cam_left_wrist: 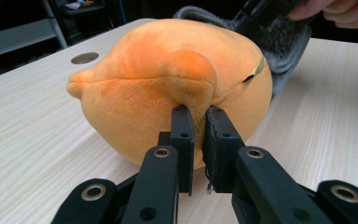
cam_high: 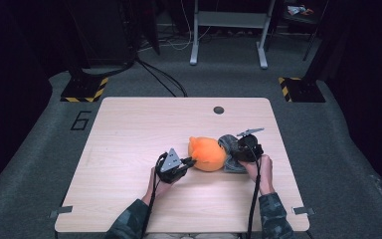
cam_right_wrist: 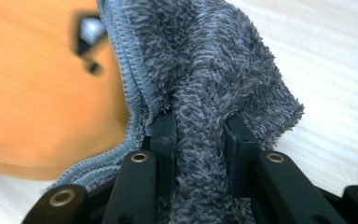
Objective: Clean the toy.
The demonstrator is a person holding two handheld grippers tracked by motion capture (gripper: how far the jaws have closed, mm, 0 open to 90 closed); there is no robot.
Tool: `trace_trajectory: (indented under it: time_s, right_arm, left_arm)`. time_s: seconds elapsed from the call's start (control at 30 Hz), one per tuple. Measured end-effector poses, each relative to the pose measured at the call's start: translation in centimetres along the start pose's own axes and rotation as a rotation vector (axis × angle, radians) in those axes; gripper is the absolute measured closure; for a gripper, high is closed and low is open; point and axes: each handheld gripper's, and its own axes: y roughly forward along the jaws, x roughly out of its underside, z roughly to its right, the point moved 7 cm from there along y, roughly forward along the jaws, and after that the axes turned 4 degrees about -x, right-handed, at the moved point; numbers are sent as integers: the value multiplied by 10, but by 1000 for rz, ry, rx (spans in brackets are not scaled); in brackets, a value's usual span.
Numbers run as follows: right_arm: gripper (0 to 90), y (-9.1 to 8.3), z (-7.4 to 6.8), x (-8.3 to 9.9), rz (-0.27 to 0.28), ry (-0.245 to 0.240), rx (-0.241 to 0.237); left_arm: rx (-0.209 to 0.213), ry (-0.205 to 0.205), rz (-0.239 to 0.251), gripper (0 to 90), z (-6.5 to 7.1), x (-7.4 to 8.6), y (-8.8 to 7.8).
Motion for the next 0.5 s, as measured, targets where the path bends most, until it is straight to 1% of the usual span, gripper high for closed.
trace_trajectory:
  time_s: [0.1,0.13,0.17,0.2,0.23,0.27,0.3,0.33,0.37,0.4,0.43,0.47,0.5]
  right_arm:
    - [692,5,6,5,-24,9,6]
    - [692,4,10,8,-33,27,23]
    - [692,2,11,8,-22,26,25]
    - [692,-2,11,6,-15,21,27]
    - [692,-6,11,3,7,18,30]
    - [693,-12,9,0,19,12,30]
    - [692,-17,6,-5,35,4,26]
    - [692,-22,2,-9,51,-5,26]
    - [692,-27,-3,-14,64,-20,15]
    - [692,-32,-9,-20,84,-27,5]
    - [692,-36,-15,-24,91,-50,-8]
    - [692,-38,-23,-30,100,-62,-21]
    - [691,-41,-31,-35,108,-84,-34]
  left_arm:
    - [-2,-1,-5,831,0,0,0]
    - [-1,4,-12,831,0,-1,-1]
    - [12,4,-33,831,-1,0,-2]
    - [10,1,-36,831,-2,-1,-2]
    - [10,1,-36,831,-2,-1,-2]
    - [16,-12,-52,831,-2,-1,-2]
    - [14,-22,-56,832,-3,-2,-2]
    - [21,-22,-71,831,-3,-3,-3]
    - [21,-22,-71,831,-3,-3,-3]
    - [18,-23,-80,831,-4,-3,-3]
    - [15,-15,-90,831,-4,-3,-3]
    - [18,-18,-109,831,-3,-3,-3]
    - [18,-18,-109,831,-3,-3,-3]
